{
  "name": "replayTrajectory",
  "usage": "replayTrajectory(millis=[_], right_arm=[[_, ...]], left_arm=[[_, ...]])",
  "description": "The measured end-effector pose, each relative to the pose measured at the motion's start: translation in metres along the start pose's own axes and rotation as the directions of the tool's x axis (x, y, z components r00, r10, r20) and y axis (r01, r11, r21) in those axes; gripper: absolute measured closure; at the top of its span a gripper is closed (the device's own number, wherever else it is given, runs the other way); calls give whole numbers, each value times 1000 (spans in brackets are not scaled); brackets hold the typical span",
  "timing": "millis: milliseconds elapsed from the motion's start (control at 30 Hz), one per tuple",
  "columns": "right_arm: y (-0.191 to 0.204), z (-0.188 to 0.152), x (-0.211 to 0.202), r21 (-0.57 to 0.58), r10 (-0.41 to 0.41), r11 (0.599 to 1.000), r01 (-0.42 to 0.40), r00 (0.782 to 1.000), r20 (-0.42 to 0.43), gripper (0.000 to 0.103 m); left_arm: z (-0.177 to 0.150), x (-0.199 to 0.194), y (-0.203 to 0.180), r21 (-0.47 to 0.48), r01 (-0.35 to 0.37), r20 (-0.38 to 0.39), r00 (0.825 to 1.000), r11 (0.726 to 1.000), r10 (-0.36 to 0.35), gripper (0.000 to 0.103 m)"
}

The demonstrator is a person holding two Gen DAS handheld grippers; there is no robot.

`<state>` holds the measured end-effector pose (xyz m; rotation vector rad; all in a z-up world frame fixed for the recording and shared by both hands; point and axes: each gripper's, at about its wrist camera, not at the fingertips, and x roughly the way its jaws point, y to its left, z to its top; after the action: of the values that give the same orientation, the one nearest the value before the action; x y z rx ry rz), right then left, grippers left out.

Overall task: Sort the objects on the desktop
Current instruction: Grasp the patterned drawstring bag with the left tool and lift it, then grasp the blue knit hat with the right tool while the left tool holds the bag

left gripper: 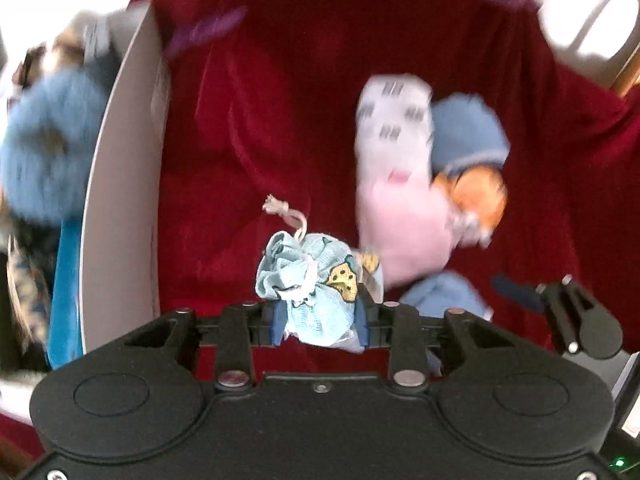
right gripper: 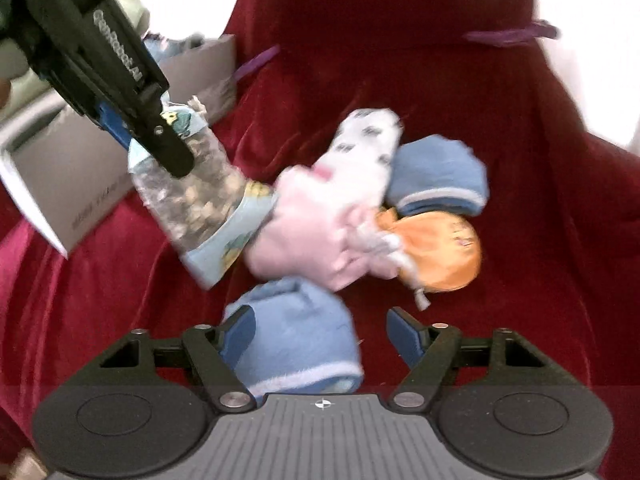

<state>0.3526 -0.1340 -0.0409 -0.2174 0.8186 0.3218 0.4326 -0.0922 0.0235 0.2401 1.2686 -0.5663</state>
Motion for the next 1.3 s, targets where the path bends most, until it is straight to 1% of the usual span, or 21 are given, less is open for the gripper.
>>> replayTrajectory(millis=[67, 100, 133, 233, 267, 300, 333, 433, 467, 533, 600, 633, 833, 867, 933, 967, 1033, 1067, 1100, 1200, 1300], right_arm=[[8, -2, 3, -9, 1, 1000, -1, 1000, -10, 27], [10, -2, 4, -6, 20, 1000, -20, 999, -25, 39], [8, -3, 2, 5, 47, 999, -47, 998, -29, 40], [9, -5, -11, 11, 55, 998, -55, 998, -12, 55], [6, -5, -15, 32, 62, 998, -62, 998, -11, 66], [1, -5, -20, 59, 69, 996, -68, 998, -10, 98], [-6, -5, -24, 87, 74, 994, -73, 997, -17, 101], [-20, -5, -31, 148, 78, 986, -74, 997, -21, 97], [-23, -7, -30, 162, 81, 984, -76, 997, -21, 89], [-25, -9, -29, 176, 81, 981, -77, 997, -13, 70], [-24, -10, -28, 173, 103, 980, -103, 995, 7, 26], [-22, -9, -27, 164, 108, 980, -111, 994, 24, 19], [-4, -2, -2, 57, 66, 996, -65, 998, -10, 19], [-2, -2, 4, 48, 71, 996, -69, 997, -29, 21], [2, -2, 15, 36, 73, 997, -71, 996, -56, 24], [3, -3, 18, 38, 83, 996, -80, 995, -61, 31], [8, -5, 14, 37, 71, 997, -70, 997, -38, 34], [11, -6, 11, 21, 61, 998, -61, 998, -29, 36], [15, -8, 9, 6, 49, 999, -49, 999, -22, 38], [18, -14, -4, -7, 52, 999, -51, 999, 7, 39], [9, -16, -20, 50, 73, 996, -75, 997, 41, 39]], left_arm=[[-9, 9, 1, 9, -29, -37, 999, 1000, 29, 65], [-16, 12, 0, 33, -40, -48, 998, 999, 41, 58], [-21, 14, -2, 63, -48, -56, 997, 997, 51, 54], [-35, 10, -5, 115, -47, -41, 998, 992, 52, 44], [-38, 7, -4, 118, -34, -34, 999, 992, 38, 34], [-40, 3, -3, 98, -25, -24, 999, 995, 27, 28], [-43, -1, -2, 88, -20, -11, 1000, 996, 21, 26], [-47, -7, -3, 60, -65, 27, 998, 996, 63, 18], [-48, -5, -3, 46, -62, 25, 998, 997, 61, 14], [-48, 6, -1, 13, -38, -11, 999, 999, 38, 13], [-49, 21, 4, -59, -5, -31, 1000, 998, 4, 13], [-47, 28, 7, -91, 15, -42, 999, 996, -19, 13], [-39, 71, 25, -290, 42, -101, 992, 956, -74, 13], [-37, 75, 26, -305, 48, -96, 992, 951, -81, 6], [-34, 77, 25, -325, 45, -87, 993, 945, -78, 6], [-32, 77, 23, -330, 51, -81, 993, 943, -82, 9], [-32, 74, 20, -315, 43, -74, 995, 948, -69, 23], [-32, 72, 18, -310, 28, -68, 996, 950, -51, 38], [-33, 70, 16, -301, 22, -66, 997, 953, -44, 44], [-36, 64, 8, -254, 23, -43, 998, 967, -35, 53], [-41, 56, 2, -228, 7, -27, 1000, 974, -14, 56]])
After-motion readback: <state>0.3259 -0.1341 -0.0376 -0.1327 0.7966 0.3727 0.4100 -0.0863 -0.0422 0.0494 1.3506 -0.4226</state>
